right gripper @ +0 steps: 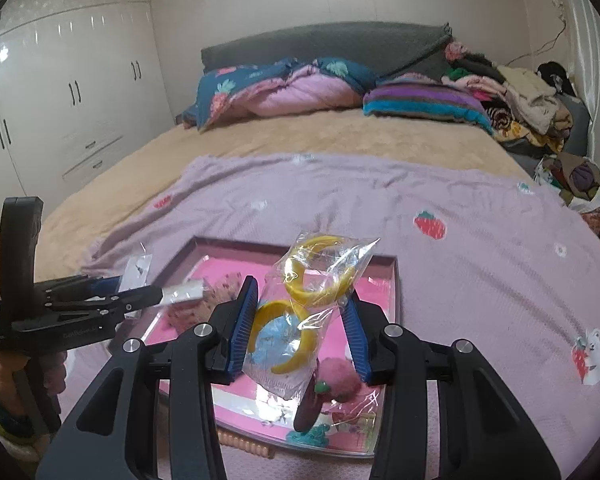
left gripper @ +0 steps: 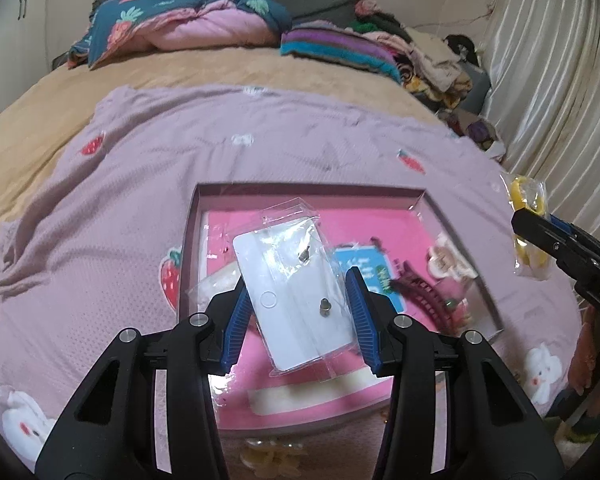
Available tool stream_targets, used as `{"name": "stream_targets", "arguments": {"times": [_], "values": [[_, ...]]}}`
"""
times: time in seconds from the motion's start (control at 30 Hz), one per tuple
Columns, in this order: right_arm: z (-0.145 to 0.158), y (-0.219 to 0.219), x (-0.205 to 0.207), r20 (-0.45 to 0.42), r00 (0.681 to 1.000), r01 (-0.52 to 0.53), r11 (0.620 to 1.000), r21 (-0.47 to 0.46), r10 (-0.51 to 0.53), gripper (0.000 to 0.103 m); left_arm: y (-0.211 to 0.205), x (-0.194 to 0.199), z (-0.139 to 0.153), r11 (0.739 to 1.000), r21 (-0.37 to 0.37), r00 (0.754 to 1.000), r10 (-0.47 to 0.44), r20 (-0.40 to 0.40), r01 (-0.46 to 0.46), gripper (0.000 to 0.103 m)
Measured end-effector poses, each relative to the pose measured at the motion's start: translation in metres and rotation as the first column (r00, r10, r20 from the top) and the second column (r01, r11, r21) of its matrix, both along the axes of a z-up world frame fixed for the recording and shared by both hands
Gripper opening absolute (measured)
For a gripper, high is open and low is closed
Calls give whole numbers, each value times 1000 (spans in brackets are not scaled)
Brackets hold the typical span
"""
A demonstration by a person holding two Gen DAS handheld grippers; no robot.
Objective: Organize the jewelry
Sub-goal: 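Carry the white card packet into the tray and release it while the right tool releases the yellow bag there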
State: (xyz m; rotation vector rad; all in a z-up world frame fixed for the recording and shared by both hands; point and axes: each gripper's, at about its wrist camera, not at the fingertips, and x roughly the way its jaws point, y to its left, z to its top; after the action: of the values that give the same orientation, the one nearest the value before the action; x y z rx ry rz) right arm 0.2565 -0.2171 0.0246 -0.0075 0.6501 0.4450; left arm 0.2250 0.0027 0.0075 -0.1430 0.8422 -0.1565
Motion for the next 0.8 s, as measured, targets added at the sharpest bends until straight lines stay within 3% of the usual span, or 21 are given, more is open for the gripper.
{"name": "stream_targets", "arguments": {"times": [0.33, 0.67, 0.8], "values": [[-37, 10, 13, -60, 998, -8, 998, -55, 4, 40, 1, 5, -36, 999, 40, 996, -5, -87, 9, 38], [-61, 30, 14, -103, 993, -66, 993, -93, 56, 40, 7, 5, -45, 999, 47, 994, 7, -112, -2, 40], [-65, 35, 13, -112, 991, -82, 992, -96, 71, 40, 11, 3, -41, 999, 50, 995, 19, -103, -14, 46]]}}
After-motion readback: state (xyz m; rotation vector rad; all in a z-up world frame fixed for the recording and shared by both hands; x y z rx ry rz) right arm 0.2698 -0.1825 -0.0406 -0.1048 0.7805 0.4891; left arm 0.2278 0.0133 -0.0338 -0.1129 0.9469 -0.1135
